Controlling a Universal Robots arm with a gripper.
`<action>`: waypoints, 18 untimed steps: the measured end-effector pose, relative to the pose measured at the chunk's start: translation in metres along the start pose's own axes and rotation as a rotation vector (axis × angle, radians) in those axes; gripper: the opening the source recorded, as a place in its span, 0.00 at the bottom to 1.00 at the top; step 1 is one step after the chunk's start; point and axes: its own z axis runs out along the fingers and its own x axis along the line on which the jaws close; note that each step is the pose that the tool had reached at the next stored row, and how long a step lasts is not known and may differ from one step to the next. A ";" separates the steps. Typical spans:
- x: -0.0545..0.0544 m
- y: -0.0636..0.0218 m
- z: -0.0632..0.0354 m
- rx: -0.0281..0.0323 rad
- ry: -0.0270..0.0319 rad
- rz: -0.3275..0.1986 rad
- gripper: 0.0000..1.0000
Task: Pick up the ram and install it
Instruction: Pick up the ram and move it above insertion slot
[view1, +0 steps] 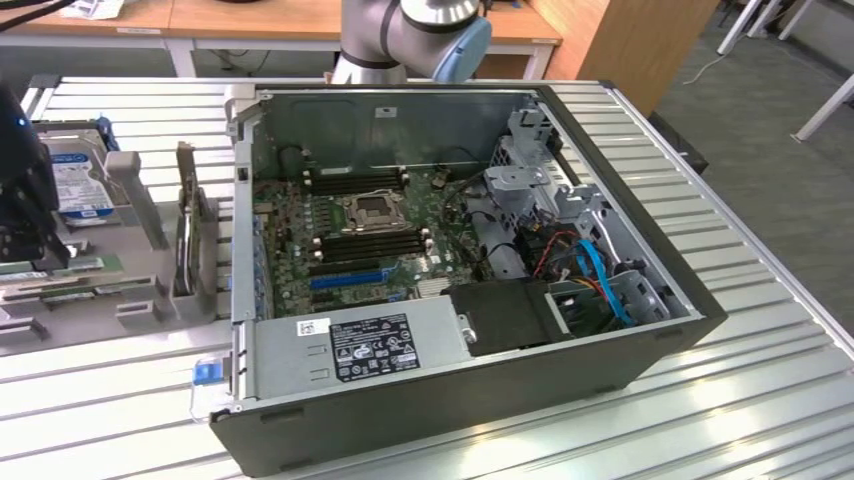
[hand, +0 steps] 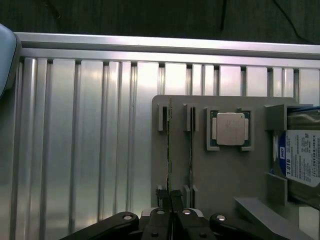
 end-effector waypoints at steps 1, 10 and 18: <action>0.000 0.0001 -0.0014 0.0001 0.0000 0.000 0.12; 0.000 0.0005 -0.0131 0.0000 0.0000 0.000 0.12; -0.001 0.0008 -0.0253 0.0000 0.0000 0.000 0.12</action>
